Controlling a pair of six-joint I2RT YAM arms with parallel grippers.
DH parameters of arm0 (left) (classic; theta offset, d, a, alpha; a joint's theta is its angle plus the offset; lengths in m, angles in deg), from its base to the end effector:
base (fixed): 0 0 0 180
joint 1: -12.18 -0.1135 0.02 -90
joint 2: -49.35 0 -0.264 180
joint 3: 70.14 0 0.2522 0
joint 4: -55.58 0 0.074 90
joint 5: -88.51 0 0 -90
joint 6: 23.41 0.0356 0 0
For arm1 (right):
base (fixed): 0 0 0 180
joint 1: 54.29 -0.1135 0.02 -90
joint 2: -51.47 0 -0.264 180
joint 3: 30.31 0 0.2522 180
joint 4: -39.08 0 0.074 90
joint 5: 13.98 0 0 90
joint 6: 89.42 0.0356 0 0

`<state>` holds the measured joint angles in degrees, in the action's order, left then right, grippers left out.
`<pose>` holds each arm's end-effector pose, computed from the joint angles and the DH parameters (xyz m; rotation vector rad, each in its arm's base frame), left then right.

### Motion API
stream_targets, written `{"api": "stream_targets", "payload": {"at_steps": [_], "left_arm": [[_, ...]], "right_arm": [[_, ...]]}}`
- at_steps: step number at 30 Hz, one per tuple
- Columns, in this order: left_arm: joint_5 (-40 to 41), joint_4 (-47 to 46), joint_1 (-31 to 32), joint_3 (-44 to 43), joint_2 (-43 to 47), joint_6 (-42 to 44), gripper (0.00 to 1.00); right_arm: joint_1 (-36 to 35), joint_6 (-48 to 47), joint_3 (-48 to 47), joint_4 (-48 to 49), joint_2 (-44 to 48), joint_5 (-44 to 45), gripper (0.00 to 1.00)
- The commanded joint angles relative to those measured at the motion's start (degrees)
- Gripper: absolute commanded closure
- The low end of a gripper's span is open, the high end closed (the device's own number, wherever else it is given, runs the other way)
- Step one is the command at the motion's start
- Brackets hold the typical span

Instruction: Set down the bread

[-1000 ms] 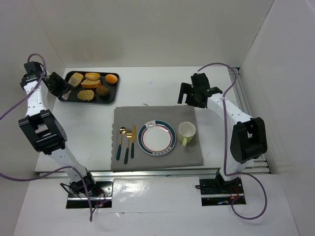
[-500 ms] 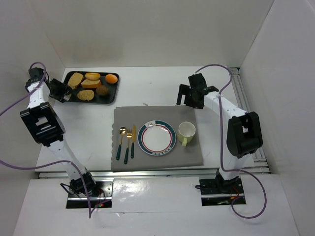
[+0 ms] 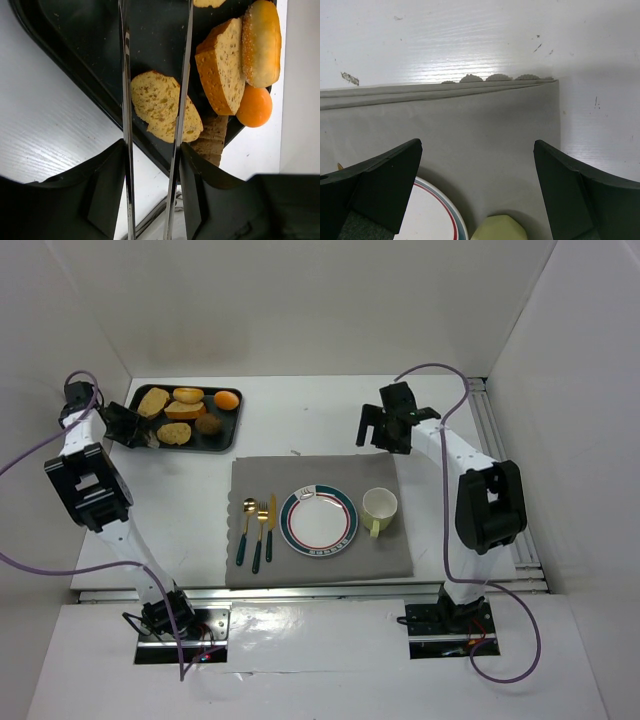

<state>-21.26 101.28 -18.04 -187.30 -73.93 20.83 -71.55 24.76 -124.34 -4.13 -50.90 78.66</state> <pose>0.4226 0.2322 0.2228 -1.4055 2.0421 -0.5430 0.3770 0.1154 0.2490 0.1700 2.4807 0.2532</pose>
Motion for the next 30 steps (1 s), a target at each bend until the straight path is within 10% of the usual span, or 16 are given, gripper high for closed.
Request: {"api": "stream_targets", "payload": {"at_steps": [1, 19, 30], "left_arm": [[-1.9, -2.5, -0.3, -2.3, -1.5, -1.9, 0.44], [-5.9, -3.1, 0.2, -8.0, -5.2, -1.9, 0.51], [-5.4, -1.6, 0.8, -6.7, 0.4, -0.7, 1.0]], "right_arm": [[0.3, 0.2, -3.8, -1.2, -0.9, 0.8, 0.0], [0.3, 0.7, -3.9, -1.2, -1.4, -0.8, 0.0], [-0.8, 1.2, -3.9, -0.7, -1.4, -0.8, 0.0]]}}
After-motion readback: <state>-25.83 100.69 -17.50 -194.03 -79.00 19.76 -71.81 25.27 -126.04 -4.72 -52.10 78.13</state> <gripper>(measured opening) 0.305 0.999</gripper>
